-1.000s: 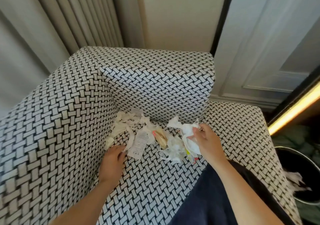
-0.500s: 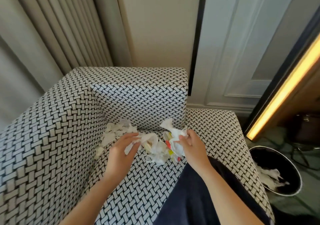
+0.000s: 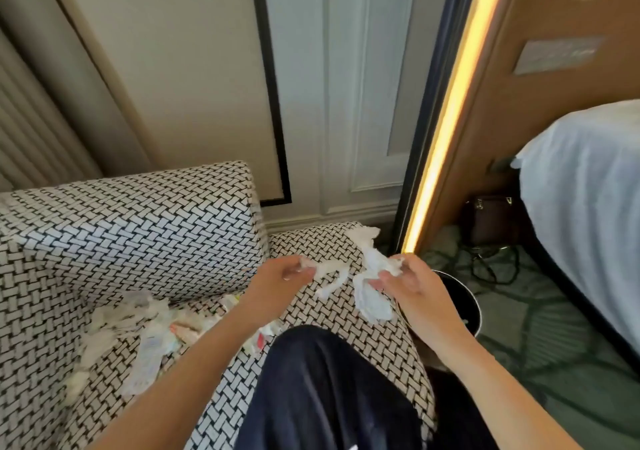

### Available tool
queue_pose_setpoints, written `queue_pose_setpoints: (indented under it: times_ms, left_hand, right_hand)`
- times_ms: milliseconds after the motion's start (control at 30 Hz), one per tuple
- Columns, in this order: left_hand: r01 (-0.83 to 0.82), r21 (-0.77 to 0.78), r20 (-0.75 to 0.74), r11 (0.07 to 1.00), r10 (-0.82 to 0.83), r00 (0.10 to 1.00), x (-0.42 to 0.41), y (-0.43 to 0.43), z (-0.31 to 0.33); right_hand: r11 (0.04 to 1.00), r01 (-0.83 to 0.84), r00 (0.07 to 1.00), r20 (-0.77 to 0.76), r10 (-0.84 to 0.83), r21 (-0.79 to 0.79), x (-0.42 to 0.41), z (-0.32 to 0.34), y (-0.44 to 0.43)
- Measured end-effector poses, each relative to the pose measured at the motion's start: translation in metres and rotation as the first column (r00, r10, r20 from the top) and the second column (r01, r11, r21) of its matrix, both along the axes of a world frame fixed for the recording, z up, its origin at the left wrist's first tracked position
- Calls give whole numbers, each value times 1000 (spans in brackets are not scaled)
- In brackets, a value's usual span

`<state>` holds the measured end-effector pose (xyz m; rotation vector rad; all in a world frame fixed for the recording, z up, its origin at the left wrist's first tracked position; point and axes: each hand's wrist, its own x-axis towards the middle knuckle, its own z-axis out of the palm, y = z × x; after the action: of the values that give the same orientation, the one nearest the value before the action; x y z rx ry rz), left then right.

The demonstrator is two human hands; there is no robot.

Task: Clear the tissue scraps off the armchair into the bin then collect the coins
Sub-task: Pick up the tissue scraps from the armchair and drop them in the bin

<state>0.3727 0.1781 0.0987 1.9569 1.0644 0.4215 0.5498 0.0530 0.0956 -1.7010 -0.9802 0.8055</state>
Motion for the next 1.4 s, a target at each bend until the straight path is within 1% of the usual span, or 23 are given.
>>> queue_pose_setpoints:
  times_ms: [33, 133, 167, 233, 400, 533, 600, 700, 767, 833, 967, 1067, 1133, 1167, 1233, 1333, 1400]
  left_hand:
    - [35, -3, 2, 999, -35, 999, 17, 1, 0]
    - [75, -86, 37, 993, -72, 997, 71, 3, 0]
    - [80, -95, 37, 992, -77, 996, 79, 2, 0]
    - [121, -134, 29, 984, -118, 993, 124, 2, -4]
    - [181, -279, 6, 943, -186, 982, 213, 5, -27]
    - [172, -438, 14, 883, -185, 983, 257, 3, -50]
    - [164, -495, 10, 853, -183, 983, 269, 1, -63]
    - [141, -446, -16, 884, -166, 986, 266, 1, -85]
    - [116, -423, -21, 899, -138, 990, 256, 1, -95]
    - [102, -424, -34, 900, -128, 991, 247, 0, -103]
    - [73, -434, -43, 898, -101, 994, 230, 0, -108]
    - [64, -457, -47, 887, -96, 994, 222, -1, -108]
    - [62, -469, -44, 881, -93, 995, 219, -1, -109]
    - [60, -471, -40, 880, -89, 995, 217, -1, -110]
    - [44, -476, -40, 878, -71, 997, 215, 0, -109]
    - [6, -480, -47, 877, -32, 998, 209, 1, -108]
    - [-14, -481, -45, 877, -9, 999, 201, 2, -105]
  right_hand:
    - [999, 38, 999, -3, -38, -7, 12, 2, -4]
    - [990, 135, 991, -20, -136, -38, 53, 5, -15]
    - [986, 159, 986, -35, -160, -42, 57, 5, -16]
    - [967, 251, 965, -65, -254, -51, 90, 2, -26]
    - [888, 440, 883, -116, -455, -130, 150, -27, -42]
    - [845, 504, 815, -225, -534, -180, 176, -53, -51]
    - [808, 541, 721, -366, -589, -234, 186, -73, -52]
    - [766, 538, 490, -609, -624, -352, 190, -106, -50]
    - [747, 510, 360, -684, -635, -426, 188, -125, -47]
    - [737, 483, 267, -723, -638, -473, 187, -143, -40]
    - [731, 455, 164, -759, -630, -509, 188, -160, -18]
    - [756, 438, 122, -800, -587, -487, 189, -156, 1]
    - [772, 450, 78, -841, -535, -449, 192, -150, 10]
    - [773, 466, 72, -852, -519, -431, 193, -148, 13]
    - [773, 486, 119, -845, -521, -408, 196, -148, 15]
    - [810, 422, 278, -792, -544, -408, 194, -151, 8]
    - [823, 369, 365, -748, -555, -431, 190, -152, 0]
